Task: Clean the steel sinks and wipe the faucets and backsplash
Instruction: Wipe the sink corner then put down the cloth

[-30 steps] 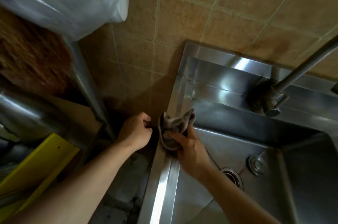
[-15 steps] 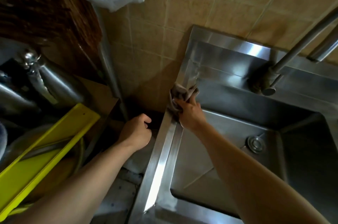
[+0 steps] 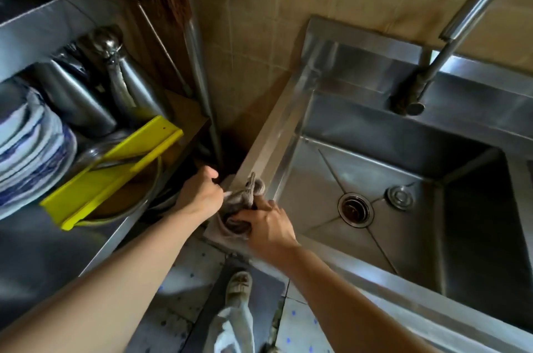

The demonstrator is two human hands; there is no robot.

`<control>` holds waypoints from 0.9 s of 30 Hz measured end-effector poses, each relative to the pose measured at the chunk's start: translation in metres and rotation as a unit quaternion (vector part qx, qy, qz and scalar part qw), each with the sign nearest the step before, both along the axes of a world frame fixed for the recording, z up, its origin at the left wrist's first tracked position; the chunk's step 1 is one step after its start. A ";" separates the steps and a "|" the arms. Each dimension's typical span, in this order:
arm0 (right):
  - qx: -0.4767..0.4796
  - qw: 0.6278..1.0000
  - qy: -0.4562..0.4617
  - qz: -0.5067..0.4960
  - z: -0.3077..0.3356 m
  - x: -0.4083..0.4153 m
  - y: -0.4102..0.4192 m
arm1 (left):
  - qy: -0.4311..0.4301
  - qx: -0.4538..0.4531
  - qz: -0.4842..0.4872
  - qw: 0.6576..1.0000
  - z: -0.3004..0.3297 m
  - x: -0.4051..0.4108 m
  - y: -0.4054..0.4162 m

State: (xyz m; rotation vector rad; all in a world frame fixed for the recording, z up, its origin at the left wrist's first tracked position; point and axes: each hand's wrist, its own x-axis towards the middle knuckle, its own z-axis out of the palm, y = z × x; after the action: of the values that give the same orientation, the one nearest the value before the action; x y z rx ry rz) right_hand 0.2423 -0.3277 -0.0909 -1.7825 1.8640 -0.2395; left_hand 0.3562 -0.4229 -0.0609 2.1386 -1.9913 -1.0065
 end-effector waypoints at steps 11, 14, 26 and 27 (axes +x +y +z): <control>0.020 0.994 0.090 -0.051 0.012 -0.058 0.101 | -0.129 -0.044 -0.075 0.988 -0.011 -0.002 0.069; 0.031 0.988 0.107 -0.107 0.008 -0.085 0.136 | -0.186 -0.053 -0.114 0.975 -0.010 -0.005 0.084; 0.022 0.911 0.127 -0.391 0.019 -0.161 0.219 | -0.152 -0.110 -0.161 0.969 0.000 -0.041 0.099; -0.010 0.904 0.107 -0.414 0.023 -0.166 0.219 | -0.136 -0.111 -0.173 0.969 0.002 -0.047 0.098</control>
State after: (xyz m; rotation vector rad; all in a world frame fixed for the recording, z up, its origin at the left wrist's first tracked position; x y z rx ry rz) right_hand 0.0765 -0.1082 -0.0683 -0.9418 2.6995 -0.3777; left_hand 0.3092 -0.3246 -0.0587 1.9395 -2.5310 -0.4982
